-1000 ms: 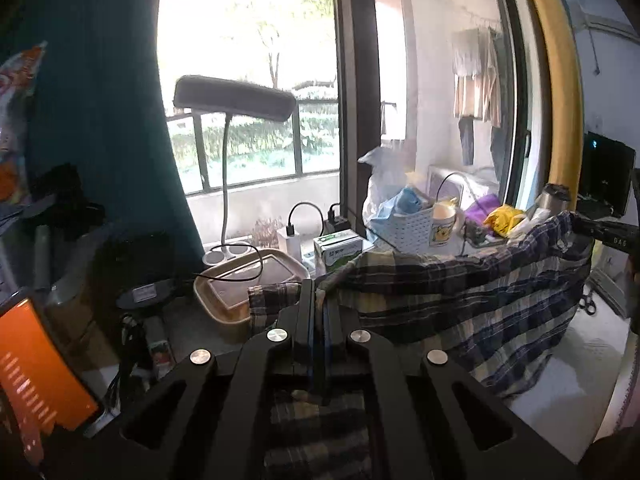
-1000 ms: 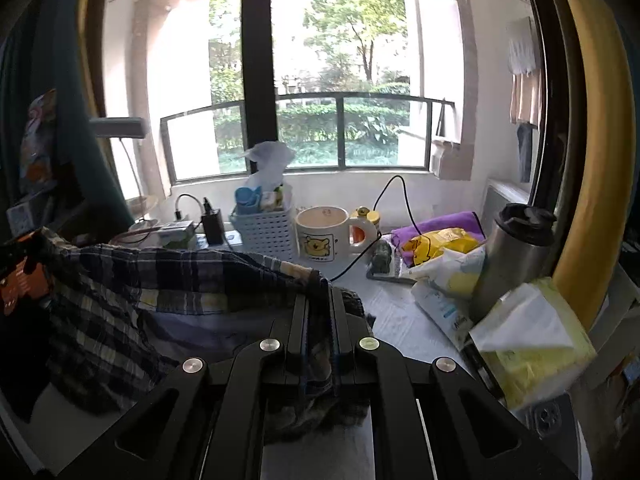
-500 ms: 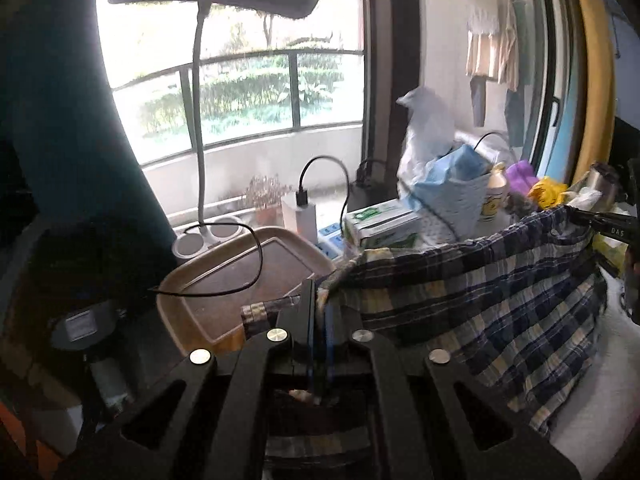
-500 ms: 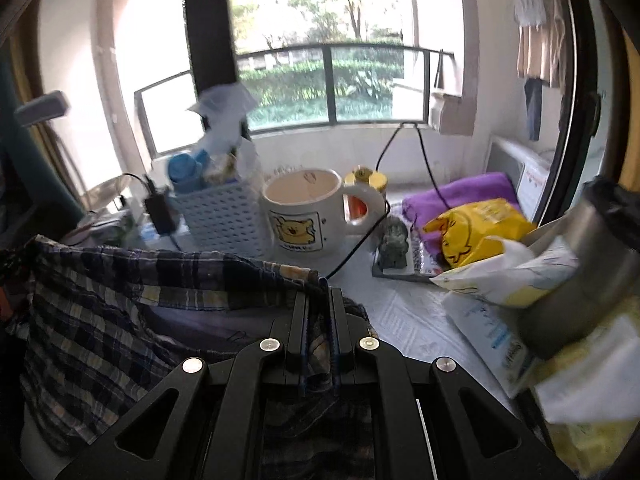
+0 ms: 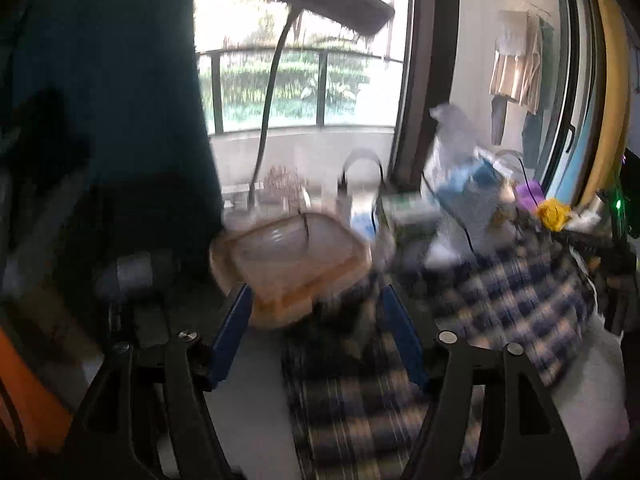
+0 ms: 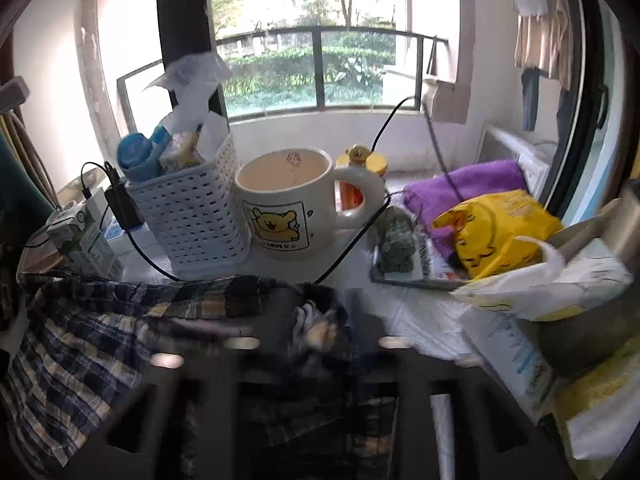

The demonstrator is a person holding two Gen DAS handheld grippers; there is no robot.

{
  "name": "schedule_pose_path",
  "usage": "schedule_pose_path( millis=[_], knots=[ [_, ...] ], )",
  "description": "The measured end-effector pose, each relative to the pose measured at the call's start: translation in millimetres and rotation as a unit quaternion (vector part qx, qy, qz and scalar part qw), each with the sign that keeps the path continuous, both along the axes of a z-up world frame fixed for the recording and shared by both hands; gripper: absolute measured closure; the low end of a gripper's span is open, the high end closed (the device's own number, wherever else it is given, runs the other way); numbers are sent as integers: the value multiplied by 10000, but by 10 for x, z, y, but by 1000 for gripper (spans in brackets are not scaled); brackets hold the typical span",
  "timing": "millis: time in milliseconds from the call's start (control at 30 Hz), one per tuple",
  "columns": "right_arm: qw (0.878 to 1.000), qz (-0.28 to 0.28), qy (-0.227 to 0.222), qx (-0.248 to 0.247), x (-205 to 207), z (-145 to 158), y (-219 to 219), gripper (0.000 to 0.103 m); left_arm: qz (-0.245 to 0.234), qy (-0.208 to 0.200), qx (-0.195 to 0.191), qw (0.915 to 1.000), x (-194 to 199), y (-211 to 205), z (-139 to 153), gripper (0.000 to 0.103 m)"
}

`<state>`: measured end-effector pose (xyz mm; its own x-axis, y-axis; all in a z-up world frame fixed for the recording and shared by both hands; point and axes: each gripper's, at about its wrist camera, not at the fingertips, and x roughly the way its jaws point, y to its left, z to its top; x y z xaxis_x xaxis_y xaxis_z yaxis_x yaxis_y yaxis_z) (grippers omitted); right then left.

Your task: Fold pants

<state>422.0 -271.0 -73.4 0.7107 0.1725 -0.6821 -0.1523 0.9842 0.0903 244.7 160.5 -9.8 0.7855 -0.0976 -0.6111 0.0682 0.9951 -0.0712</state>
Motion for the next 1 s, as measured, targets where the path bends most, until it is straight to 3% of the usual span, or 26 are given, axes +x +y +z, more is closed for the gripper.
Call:
schedule_pose_path(
  millis=[33, 67, 267, 533, 733, 767, 800, 867, 1000],
  knots=[
    [10000, -23, -62, 22, -55, 39, -36, 13, 1, 108, -30, 9999, -51, -3, -81, 33],
    [9998, -56, -165, 70, -153, 87, -82, 11, 38, 350, -124, 9993, -148, -4, -237, 33],
    [9994, -279, -9, 212, -683, 132, -343, 11, 287, 1334, -596, 9888, -483, -37, -873, 33],
    [9888, -539, 923, 1038, -1270, -371, -628, 13, 315, 1276, -578, 9896, -652, -149, -854, 32],
    [9740, -553, 934, 1990, -1171, -549, -569, 29, 385, 1412, -495, 9880, -655, -193, -913, 32],
    [9726, -552, 967, 2040, -1122, -560, -537, 44, 426, 1537, -457, 9861, -655, -211, -932, 32],
    [9730, -611, 962, 2007, -1079, -566, -502, 77, 437, 1551, -370, 9862, -671, -236, -915, 32],
    [9760, -514, 1091, 1811, -996, -582, -408, 78, 408, 1452, -284, 9882, -752, -270, -843, 32],
    [9962, -65, 680, 547, -1134, -271, -242, 80, 368, 1355, -430, 9892, -892, -305, -669, 32]
  ],
)
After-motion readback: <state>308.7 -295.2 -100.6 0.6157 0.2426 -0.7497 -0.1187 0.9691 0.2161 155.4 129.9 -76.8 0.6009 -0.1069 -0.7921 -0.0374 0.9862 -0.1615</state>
